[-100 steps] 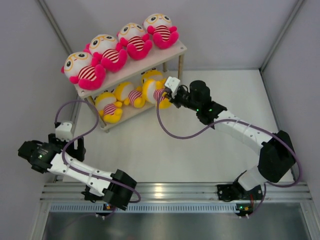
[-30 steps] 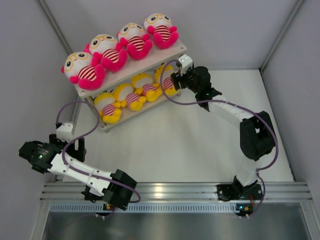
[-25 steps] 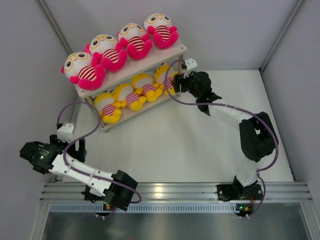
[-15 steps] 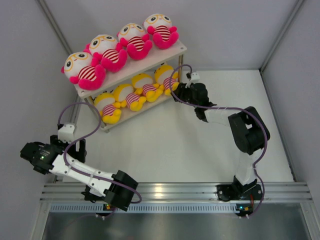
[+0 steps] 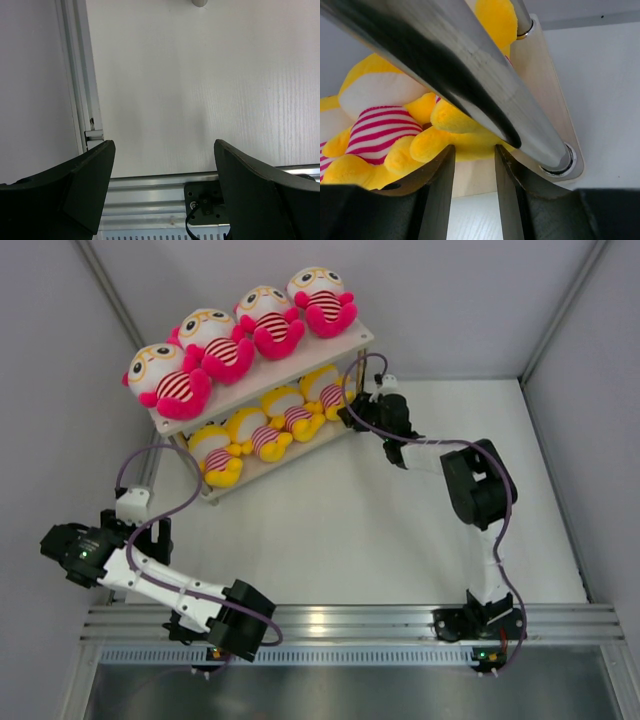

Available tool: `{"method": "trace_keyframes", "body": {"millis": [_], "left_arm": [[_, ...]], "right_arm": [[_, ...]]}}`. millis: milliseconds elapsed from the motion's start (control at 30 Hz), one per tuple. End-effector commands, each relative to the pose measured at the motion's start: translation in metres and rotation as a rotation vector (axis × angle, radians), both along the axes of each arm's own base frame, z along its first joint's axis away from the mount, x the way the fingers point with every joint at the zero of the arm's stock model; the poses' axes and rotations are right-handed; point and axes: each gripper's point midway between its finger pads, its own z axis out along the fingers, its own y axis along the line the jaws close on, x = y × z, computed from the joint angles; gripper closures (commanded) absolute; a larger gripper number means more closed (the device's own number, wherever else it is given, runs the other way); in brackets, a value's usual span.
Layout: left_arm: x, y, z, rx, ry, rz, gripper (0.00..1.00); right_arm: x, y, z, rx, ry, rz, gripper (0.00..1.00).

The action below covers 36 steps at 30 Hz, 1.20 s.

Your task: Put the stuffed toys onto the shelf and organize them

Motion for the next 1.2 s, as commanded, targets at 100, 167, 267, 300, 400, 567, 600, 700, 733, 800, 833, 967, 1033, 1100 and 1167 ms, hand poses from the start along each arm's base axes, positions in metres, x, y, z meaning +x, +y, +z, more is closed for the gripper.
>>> {"method": "trace_keyframes", "body": {"millis": [100,167,267,300,400,567,600,700,733,800,833,967,1033,1100,1167], "left_arm": [[-0.010,-0.034,-0.008,-0.147,0.043,-0.026,0.14],[-0.010,-0.034,-0.009,-0.149,0.044,-0.027,0.14],[-0.011,-0.035,-0.011,-0.153,0.051,-0.024,0.14],[-0.012,-0.034,-0.011,-0.154,0.057,-0.019,0.14],[-0.013,-0.035,-0.013,-0.159,0.061,-0.020,0.14],[-0.013,-0.028,-0.025,-0.202,0.089,0.027,0.14],[-0.012,-0.020,-0.031,-0.195,0.094,0.050,0.14],[-0.012,0.001,-0.053,-0.230,0.147,0.125,0.14],[-0.013,0.006,-0.060,-0.234,0.165,0.144,0.15],[-0.009,0.020,-0.070,-0.257,0.166,0.198,0.15],[-0.005,0.034,-0.082,-0.259,0.174,0.222,0.17],[0.007,0.056,-0.108,-0.266,0.259,0.286,0.22],[0.021,0.054,-0.111,-0.244,0.252,0.248,0.22],[0.036,0.055,-0.114,-0.170,0.242,0.248,0.22],[0.053,0.053,-0.116,-0.111,0.224,0.239,0.22]], "right_arm": [[0.010,0.004,0.024,0.061,-0.050,0.018,0.57],[0.008,0.003,0.024,0.050,-0.051,0.020,0.53],[-0.003,-0.005,0.034,0.028,-0.072,0.011,0.40],[-0.012,-0.012,0.040,0.014,-0.085,0.002,0.33],[-0.031,-0.028,0.065,-0.017,-0.144,-0.022,0.03],[-0.061,-0.057,0.084,-0.105,-0.155,-0.074,0.01],[-0.067,-0.064,0.097,-0.120,-0.173,-0.094,0.01],[-0.074,-0.094,0.089,-0.231,-0.149,-0.190,0.01],[-0.072,-0.110,0.085,-0.267,-0.139,-0.252,0.01],[-0.075,-0.135,0.072,-0.343,-0.113,-0.320,0.00],[-0.072,-0.158,0.068,-0.377,-0.099,-0.402,0.01],[-0.071,-0.215,0.042,-0.394,-0.017,-0.534,0.01],[-0.068,-0.246,0.036,-0.372,0.010,-0.596,0.01],[-0.072,-0.264,0.028,-0.405,0.017,-0.630,0.01],[-0.073,-0.282,0.027,-0.439,-0.013,-0.682,0.01]]}}
